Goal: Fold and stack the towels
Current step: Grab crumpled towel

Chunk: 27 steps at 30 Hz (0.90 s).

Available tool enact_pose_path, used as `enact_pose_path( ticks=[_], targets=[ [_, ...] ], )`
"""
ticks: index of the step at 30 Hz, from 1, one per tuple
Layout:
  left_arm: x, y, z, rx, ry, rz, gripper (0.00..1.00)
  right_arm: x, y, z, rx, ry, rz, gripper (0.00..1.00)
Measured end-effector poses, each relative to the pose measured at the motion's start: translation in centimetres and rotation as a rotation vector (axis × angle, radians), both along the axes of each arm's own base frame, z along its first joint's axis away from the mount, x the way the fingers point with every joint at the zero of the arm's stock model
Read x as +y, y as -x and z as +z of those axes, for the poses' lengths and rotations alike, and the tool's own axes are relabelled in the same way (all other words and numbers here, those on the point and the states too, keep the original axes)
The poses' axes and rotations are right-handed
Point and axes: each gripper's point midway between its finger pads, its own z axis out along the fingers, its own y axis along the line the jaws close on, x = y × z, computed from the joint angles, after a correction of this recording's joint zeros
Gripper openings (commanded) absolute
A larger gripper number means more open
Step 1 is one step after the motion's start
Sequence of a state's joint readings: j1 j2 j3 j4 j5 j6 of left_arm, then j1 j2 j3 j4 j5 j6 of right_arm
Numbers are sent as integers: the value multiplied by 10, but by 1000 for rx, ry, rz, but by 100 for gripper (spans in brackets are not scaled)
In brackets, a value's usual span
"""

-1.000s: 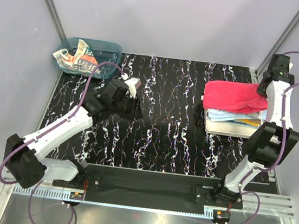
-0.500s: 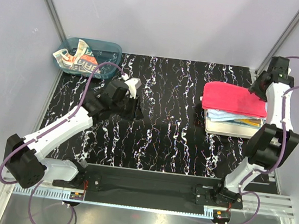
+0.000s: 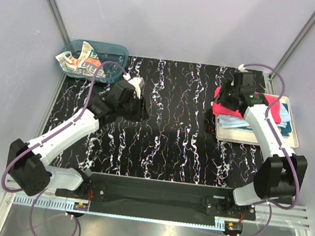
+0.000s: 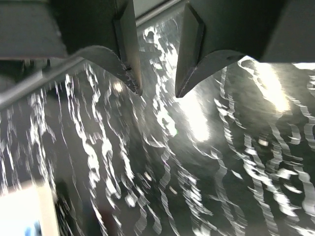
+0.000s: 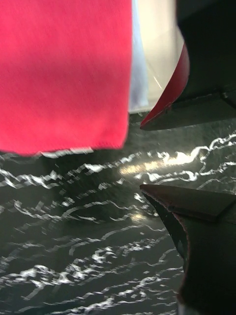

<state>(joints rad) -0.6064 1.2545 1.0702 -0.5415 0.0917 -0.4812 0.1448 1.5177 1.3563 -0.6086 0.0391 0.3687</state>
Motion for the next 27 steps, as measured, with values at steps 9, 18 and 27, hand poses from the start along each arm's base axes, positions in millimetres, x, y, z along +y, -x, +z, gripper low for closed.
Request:
enact_pose_path(
  ticks=[9, 18, 27],
  targets=[
    [82, -137, 53, -137, 31, 525, 43, 68, 31, -31, 22, -64, 169, 55],
    [176, -235, 46, -162, -1, 908, 51, 100, 48, -29, 9, -131, 273, 56],
    [293, -291, -49, -84, -103, 1224, 60, 109, 53, -18, -29, -161, 312, 56]
  ],
)
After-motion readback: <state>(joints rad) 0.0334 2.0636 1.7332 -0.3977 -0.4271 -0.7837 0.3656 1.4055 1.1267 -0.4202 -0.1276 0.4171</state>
